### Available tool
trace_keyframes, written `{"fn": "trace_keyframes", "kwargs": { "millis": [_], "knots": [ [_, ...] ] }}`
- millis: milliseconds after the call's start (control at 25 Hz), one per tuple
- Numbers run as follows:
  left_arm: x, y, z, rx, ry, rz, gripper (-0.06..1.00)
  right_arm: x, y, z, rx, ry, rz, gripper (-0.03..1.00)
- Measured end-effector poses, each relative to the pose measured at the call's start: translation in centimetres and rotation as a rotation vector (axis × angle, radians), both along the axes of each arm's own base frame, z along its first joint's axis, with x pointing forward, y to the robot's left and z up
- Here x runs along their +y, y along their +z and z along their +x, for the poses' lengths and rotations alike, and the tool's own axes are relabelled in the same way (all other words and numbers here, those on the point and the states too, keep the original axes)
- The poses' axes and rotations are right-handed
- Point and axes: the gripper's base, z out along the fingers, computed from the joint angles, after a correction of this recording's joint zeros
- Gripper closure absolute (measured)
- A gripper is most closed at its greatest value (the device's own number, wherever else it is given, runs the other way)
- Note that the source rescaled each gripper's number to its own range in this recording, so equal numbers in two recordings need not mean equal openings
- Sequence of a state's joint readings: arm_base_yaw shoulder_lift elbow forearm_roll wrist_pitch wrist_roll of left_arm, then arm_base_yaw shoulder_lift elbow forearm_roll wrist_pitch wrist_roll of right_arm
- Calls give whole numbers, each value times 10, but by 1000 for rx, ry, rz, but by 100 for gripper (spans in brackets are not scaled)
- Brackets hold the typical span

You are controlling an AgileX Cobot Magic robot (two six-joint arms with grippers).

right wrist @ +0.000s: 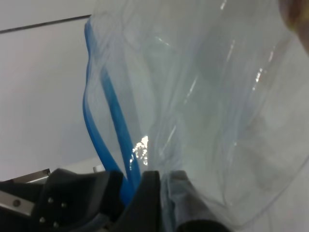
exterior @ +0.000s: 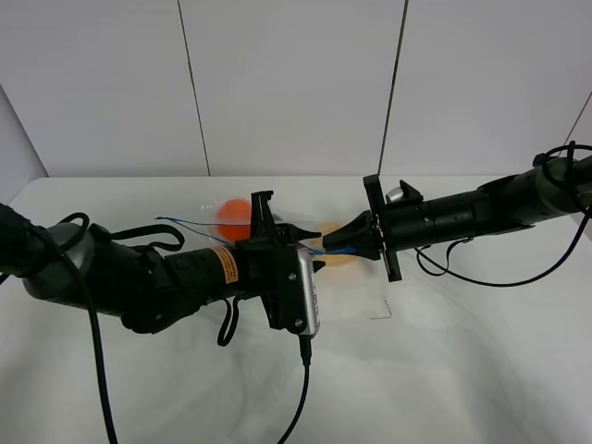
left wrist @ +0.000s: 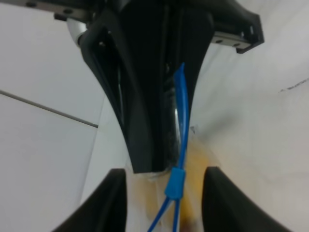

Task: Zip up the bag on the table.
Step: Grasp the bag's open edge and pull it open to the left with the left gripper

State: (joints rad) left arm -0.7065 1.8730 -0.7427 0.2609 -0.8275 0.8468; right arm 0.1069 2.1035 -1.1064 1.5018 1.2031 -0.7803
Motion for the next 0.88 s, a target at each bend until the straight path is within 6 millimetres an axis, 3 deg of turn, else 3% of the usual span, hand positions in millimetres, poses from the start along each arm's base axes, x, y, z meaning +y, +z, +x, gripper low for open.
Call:
{"fn": "trace_keyframes", "kwargs": {
  "millis": [400,600,720,880],
  "knots": [
    [0,0,0,-1,-2,2,79,0,0,0,1,1,-1,97],
    [0,0,0,-1,-3,3,84,0,0,0,1,-1,1,97],
    [0,-1,0,2,-2,9,94,0,0,0,1,-1,1,97],
    [0,-1,0,2,-3,10,94,0,0,0,1,-1,1,97]
  ]
}}
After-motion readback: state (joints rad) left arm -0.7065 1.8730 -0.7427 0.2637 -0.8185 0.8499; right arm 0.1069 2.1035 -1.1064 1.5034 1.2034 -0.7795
